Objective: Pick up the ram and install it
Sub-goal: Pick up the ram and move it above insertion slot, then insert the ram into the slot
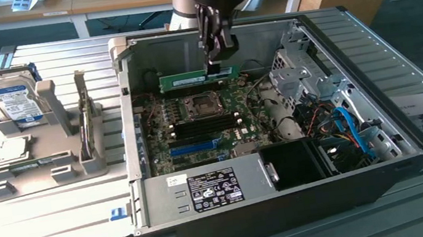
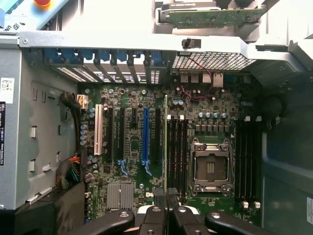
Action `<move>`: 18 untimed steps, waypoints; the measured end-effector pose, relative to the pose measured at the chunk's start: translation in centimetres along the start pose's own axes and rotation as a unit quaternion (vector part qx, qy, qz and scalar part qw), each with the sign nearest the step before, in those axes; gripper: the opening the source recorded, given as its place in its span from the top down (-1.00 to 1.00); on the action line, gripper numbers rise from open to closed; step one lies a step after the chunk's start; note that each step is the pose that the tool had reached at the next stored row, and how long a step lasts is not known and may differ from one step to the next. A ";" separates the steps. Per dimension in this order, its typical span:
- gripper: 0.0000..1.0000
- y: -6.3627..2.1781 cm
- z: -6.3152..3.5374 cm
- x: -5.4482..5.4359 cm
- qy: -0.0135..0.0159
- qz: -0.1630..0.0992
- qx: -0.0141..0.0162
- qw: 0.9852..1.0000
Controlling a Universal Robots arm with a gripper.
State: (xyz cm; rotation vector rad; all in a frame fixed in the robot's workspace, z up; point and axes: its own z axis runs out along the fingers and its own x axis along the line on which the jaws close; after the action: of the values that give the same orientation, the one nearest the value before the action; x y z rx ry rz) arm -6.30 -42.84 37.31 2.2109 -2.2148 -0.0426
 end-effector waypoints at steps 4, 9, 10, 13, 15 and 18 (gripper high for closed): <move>0.76 -0.01 0.11 -0.5 0.000 0.000 0.000 1.000; 0.76 -0.03 0.25 -1.2 0.000 0.000 0.000 1.000; 0.76 -0.02 0.27 -1.3 0.000 0.000 0.000 1.000; 0.76 -0.03 0.30 -1.5 0.000 0.000 0.000 1.000; 0.76 -0.03 0.30 -1.6 0.000 0.000 0.000 1.000; 0.76 -0.02 0.31 -1.6 0.000 0.000 0.000 1.000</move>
State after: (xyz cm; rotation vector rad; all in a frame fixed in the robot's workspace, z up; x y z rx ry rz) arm -6.28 -41.28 37.02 2.2109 -2.2148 -0.0425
